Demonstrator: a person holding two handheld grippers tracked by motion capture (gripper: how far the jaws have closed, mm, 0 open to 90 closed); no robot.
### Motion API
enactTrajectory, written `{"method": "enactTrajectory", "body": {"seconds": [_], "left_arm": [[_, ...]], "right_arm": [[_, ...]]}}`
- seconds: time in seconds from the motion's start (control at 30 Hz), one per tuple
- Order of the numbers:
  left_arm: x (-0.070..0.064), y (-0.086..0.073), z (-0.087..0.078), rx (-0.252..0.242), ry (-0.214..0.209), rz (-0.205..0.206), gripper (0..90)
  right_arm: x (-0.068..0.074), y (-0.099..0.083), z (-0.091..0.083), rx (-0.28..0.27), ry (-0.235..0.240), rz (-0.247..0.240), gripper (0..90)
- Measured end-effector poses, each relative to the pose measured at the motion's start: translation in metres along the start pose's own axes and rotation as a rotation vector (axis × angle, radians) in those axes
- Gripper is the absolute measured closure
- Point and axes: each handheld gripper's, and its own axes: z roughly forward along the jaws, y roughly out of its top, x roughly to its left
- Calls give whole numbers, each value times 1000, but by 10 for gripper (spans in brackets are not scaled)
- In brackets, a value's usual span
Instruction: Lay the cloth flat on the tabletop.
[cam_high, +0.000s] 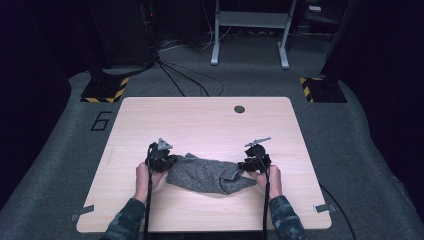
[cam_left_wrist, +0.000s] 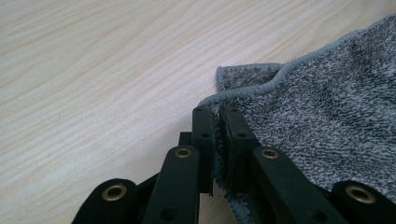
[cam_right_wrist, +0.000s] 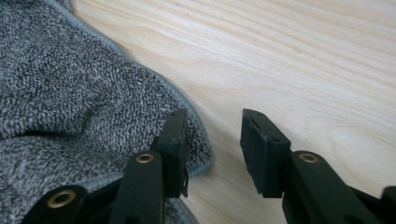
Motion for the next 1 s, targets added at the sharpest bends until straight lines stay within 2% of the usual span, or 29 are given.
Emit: {"method": "enactTrajectory", "body": {"seconds": [0.13, 0.2, 0.27, 0.33, 0.4, 0.43, 0.47, 0.5, 0.57, 0.6, 0.63, 0.67, 0.7, 0.77, 0.83, 0.93, 0.97, 1.0], "left_arm": [[0, -1, 0, 2, 5, 0, 844], [0, -3, -1, 8, 10, 1, 843], [0, -3, 0, 0, 14, -6, 842], [0, -5, 0, 0, 16, -15, 840], [0, -5, 1, 1, 16, -15, 840], [0, -6, 1, 5, 20, -4, 840], [0, -6, 1, 5, 20, -4, 841], [0, -6, 1, 13, 17, -6, 841], [0, -7, 2, 14, 18, -8, 842], [0, -7, 2, 14, 18, -8, 843], [0, -7, 2, 8, 9, -21, 844], [0, -7, 2, 8, 9, -21, 844], [1, -8, 1, 14, 4, -24, 845], [2, -8, -1, 9, -2, -24, 846], [2, -7, -2, 0, -4, -25, 847], [2, -6, -5, -9, -9, -29, 846], [4, -4, -9, -26, -31, -44, 846], [4, -4, -9, -26, -31, -44, 846]], "right_arm": [[5, 0, 4, 20, -30, -9, 557], [11, -4, 7, 50, -46, -24, 534], [12, -6, 7, 50, -49, -36, 535], [17, -9, 5, 55, -86, -47, 564], [17, -10, 4, 58, -94, -54, 589], [19, -13, 3, 53, -83, -77, 685], [19, -13, 3, 53, -83, -77, 685], [20, -14, 3, 44, -75, -86, 766], [19, -16, 3, 36, -49, -83, 832], [19, -16, 3, 36, -49, -83, 832], [17, -17, 3, 30, -11, -59, 862], [17, -17, 3, 30, -11, -59, 862], [14, -18, 3, 16, 12, -28, 873], [10, -18, 2, 14, 28, -18, 878], [9, -17, 1, 5, 17, -7, 879], [5, -13, -7, -39, 27, 9, 879], [4, -11, -11, -58, 29, 10, 879], [2, -8, -17, -71, 31, 6, 879]]}}
